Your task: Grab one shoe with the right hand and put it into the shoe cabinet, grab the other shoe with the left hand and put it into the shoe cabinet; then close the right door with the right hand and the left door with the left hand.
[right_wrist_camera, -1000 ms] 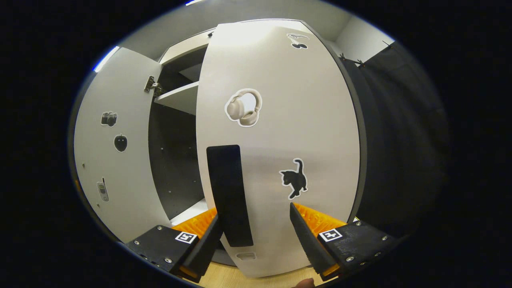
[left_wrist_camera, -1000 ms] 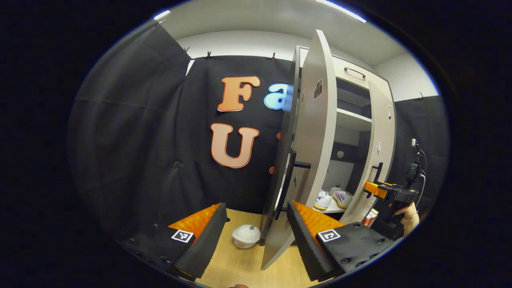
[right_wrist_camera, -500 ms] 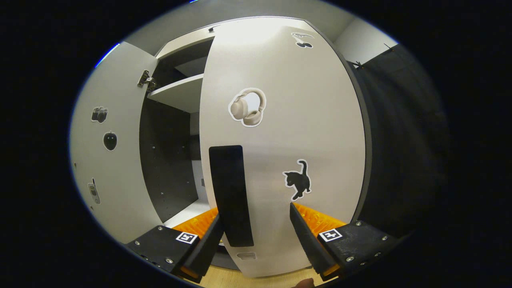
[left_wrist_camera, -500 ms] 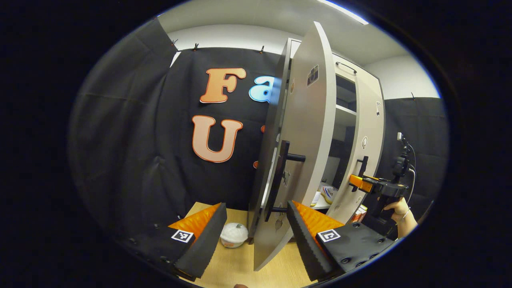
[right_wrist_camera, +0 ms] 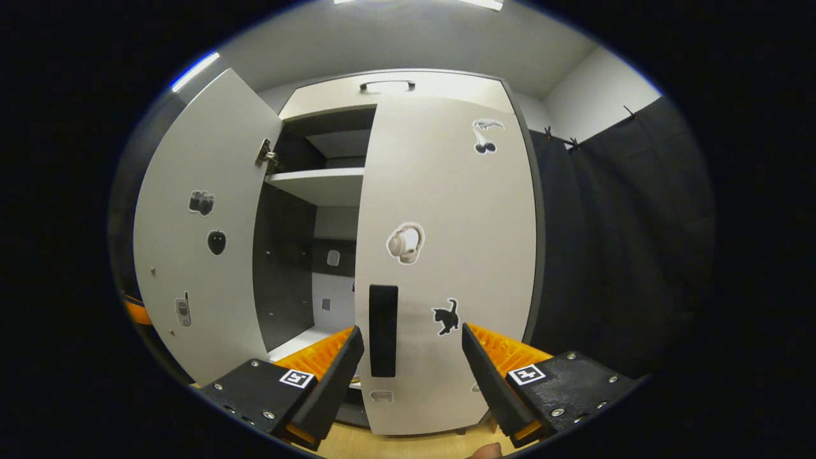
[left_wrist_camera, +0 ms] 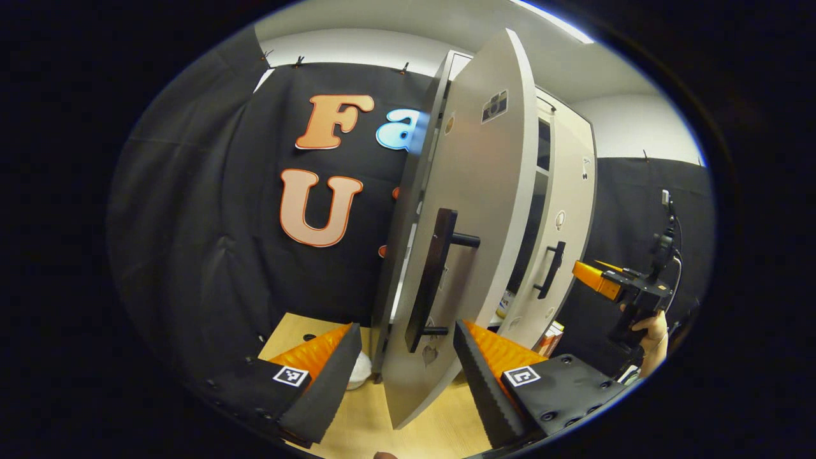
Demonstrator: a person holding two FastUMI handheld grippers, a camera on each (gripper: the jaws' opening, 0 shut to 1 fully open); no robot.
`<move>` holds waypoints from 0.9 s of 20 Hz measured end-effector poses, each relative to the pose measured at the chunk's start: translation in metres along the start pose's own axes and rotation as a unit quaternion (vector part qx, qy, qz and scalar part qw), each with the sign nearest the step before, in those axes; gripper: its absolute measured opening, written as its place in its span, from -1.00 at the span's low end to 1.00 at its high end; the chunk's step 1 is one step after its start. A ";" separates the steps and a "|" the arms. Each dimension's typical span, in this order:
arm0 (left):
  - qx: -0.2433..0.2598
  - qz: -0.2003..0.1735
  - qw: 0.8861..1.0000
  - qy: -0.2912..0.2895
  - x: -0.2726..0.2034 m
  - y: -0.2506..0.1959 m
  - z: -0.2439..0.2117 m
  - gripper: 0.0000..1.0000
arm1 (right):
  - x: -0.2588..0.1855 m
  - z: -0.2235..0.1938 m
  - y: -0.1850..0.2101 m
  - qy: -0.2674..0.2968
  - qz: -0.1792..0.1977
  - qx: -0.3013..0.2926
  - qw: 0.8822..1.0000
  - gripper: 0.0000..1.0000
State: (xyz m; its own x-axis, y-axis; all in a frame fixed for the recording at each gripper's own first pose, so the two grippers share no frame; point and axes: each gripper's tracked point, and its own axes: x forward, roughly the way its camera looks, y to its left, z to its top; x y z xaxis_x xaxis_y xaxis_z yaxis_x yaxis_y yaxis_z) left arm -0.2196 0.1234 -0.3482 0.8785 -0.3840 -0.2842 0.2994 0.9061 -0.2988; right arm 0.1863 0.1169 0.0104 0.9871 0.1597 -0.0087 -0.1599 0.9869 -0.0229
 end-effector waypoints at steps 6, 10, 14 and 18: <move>0.020 -0.038 0.999 0.001 0.023 -0.046 -0.002 0.92 | -0.035 0.029 -0.017 -0.026 0.000 -0.023 0.999 0.88; 0.015 -0.031 0.999 -0.007 0.036 -0.052 0.007 0.91 | -0.054 0.036 -0.043 -0.033 -0.015 -0.017 0.999 0.89; 0.019 -0.046 0.999 -0.005 0.046 -0.068 0.005 0.91 | -0.063 0.039 -0.064 -0.039 -0.028 -0.018 0.999 0.88; 0.006 -0.064 0.998 -0.002 0.063 -0.086 0.002 0.92 | -0.067 0.033 -0.083 -0.035 -0.042 -0.017 0.998 0.88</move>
State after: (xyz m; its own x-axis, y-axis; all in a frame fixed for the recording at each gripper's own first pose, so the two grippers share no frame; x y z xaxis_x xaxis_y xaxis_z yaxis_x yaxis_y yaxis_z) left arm -0.1894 0.0217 -0.3387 0.8341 -0.4958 -0.2418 0.4131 0.8520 -0.3218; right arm 0.1339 0.0248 0.0461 0.9948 0.0791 0.0647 -0.0757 0.9957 -0.0537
